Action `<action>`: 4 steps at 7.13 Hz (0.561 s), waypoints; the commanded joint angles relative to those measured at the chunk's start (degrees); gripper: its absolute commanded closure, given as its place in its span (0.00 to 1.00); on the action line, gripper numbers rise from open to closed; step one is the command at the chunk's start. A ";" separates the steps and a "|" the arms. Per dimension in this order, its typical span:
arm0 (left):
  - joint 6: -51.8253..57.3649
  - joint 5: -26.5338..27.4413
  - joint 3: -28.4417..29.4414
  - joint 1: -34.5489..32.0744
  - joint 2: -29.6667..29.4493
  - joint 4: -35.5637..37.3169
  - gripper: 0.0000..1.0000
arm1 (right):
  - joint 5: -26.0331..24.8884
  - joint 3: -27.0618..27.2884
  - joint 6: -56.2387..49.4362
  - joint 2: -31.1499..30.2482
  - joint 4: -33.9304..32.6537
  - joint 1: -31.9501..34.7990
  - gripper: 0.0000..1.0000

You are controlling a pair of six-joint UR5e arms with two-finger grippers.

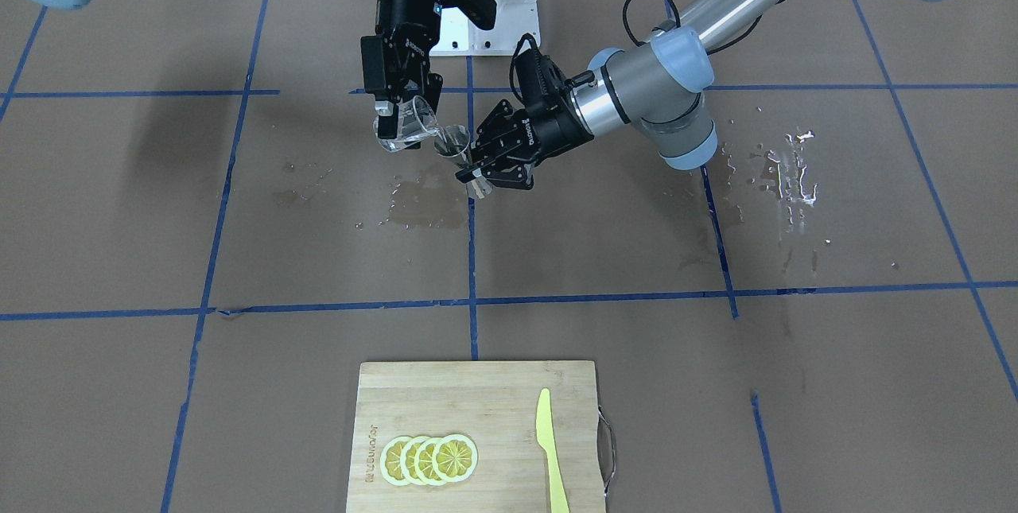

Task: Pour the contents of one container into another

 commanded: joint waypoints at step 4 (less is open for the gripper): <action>0.00 0.00 0.00 0.00 -0.08 0.00 1.00 | -0.10 0.76 -4.52 0.61 -1.00 0.09 1.00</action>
